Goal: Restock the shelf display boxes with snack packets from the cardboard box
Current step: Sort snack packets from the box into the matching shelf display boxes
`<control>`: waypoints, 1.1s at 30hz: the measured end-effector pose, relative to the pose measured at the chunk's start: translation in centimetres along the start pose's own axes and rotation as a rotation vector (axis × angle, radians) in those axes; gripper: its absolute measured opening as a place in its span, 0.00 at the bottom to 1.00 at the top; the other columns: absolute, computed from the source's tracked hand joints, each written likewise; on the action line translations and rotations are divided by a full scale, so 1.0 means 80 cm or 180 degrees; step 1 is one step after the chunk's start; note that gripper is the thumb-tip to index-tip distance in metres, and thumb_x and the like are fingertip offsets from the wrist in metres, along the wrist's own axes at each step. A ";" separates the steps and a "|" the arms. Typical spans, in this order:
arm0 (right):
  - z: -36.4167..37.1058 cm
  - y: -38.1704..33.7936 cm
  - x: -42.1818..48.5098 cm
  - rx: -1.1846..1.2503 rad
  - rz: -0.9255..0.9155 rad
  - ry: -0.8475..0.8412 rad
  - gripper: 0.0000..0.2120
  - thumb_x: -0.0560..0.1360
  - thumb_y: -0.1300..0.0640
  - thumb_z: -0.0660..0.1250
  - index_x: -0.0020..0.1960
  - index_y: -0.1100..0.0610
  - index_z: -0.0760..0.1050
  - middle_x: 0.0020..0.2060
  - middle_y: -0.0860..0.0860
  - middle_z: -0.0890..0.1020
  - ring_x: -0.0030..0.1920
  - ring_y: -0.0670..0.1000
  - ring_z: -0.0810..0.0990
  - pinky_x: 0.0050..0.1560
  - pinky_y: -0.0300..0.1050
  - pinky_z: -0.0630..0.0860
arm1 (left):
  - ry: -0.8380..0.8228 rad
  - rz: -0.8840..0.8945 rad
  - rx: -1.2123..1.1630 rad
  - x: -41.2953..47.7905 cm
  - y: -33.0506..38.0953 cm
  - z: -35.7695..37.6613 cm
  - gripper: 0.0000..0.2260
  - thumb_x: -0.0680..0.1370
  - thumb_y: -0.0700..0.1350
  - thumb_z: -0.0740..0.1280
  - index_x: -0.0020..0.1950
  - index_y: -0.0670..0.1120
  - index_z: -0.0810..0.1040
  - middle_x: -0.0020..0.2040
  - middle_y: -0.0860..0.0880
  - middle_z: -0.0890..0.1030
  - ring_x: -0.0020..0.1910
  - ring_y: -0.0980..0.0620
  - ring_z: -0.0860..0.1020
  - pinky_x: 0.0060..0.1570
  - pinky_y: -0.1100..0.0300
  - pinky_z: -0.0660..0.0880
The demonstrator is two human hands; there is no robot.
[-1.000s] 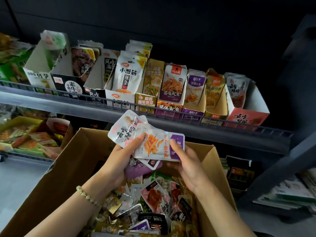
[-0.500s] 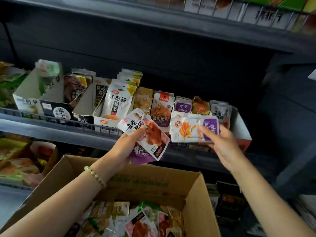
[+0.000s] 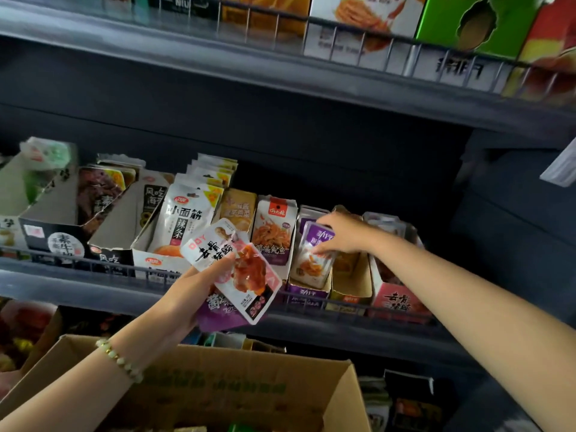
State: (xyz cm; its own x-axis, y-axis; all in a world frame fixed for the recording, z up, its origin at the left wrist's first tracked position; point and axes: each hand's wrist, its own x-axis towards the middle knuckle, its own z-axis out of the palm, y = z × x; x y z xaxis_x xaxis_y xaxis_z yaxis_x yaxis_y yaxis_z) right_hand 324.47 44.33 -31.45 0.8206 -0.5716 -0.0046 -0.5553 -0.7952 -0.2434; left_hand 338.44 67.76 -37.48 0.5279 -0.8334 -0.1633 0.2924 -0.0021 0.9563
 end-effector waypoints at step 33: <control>0.042 -0.069 -0.086 0.2909 -0.0026 -0.0378 0.29 0.64 0.46 0.75 0.62 0.49 0.71 0.56 0.49 0.81 0.56 0.49 0.81 0.58 0.46 0.78 | -0.0852 0.0404 0.1081 -0.023 0.015 0.040 0.16 0.67 0.47 0.73 0.54 0.48 0.78 0.43 0.51 0.86 0.42 0.53 0.85 0.38 0.63 0.79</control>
State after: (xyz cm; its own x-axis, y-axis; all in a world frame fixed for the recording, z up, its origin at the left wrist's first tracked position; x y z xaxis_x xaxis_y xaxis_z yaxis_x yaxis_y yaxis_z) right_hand 322.37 53.35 -33.34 0.8605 -0.5020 -0.0867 -0.2679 -0.3012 -0.9152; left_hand 335.30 67.52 -35.30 0.3049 -0.9523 -0.0137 -0.0632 -0.0346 0.9974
